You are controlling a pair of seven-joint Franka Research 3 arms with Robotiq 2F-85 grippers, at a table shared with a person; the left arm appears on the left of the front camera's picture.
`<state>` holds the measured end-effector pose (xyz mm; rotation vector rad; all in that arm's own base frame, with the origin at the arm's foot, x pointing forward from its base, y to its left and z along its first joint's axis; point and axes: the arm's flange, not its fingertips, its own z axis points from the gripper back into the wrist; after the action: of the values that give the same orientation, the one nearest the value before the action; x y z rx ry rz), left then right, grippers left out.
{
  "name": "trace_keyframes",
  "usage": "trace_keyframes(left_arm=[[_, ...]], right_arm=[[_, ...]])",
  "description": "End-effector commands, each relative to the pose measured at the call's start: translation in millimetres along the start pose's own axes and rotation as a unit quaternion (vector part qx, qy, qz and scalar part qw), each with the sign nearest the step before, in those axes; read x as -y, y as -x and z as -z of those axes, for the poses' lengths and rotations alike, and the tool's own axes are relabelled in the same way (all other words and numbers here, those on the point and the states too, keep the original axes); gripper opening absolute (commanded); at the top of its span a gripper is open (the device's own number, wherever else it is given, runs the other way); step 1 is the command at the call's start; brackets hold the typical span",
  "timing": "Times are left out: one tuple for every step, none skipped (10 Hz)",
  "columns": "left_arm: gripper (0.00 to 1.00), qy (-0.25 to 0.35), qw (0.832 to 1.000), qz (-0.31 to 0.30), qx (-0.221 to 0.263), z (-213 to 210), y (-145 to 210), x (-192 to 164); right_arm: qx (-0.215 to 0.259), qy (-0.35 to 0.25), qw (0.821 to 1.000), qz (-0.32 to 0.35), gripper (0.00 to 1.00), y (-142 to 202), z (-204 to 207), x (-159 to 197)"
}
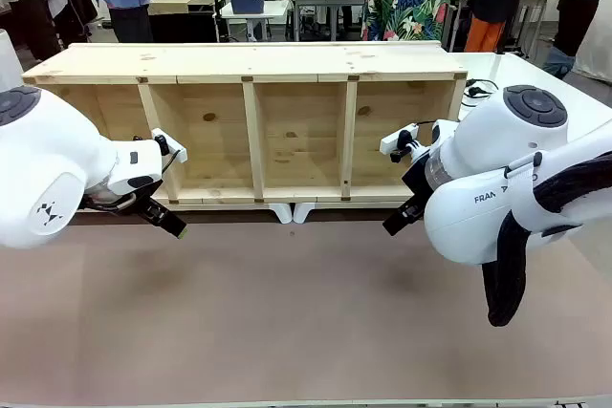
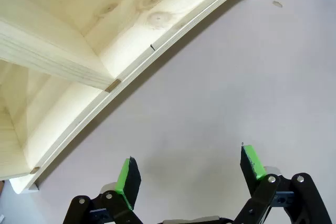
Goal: Perform cable management.
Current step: When the cord part of the Power Cable appears at the lower middle area of the table and stops, grasp the cord part of the Power Cable.
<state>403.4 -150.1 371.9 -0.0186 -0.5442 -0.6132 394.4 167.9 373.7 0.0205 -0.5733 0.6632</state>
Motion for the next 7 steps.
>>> trace_keyframes(left_arm=[[1.0,0.0,1.0,0.0,0.0,0.0,0.0,0.1],[1.0,0.0,1.0,0.0,0.0,0.0,0.0,0.1],[1.0,0.0,1.0,0.0,0.0,0.0,0.0,0.1],[1.0,0.0,1.0,0.0,0.0,0.0,0.0,0.1],[1.0,0.0,1.0,0.0,0.0,0.0,0.0,0.1],[1.0,0.0,1.0,0.0,0.0,0.0,0.0,0.1],[1.0,0.0,1.0,0.0,0.0,0.0,0.0,0.1]], right_arm=[[0.0,0.0,1.0,0.0,1.0,0.0,0.0,0.0],[0.0,0.0,1.0,0.0,1.0,0.0,0.0,0.0],[0.0,0.0,1.0,0.0,1.0,0.0,0.0,0.0],[0.0,0.0,1.0,0.0,1.0,0.0,0.0,0.0],[0.0,0.0,1.0,0.0,1.0,0.0,0.0,0.0],[0.0,0.0,1.0,0.0,1.0,0.0,0.0,0.0],[0.0,0.0,1.0,0.0,1.0,0.0,0.0,0.0]])
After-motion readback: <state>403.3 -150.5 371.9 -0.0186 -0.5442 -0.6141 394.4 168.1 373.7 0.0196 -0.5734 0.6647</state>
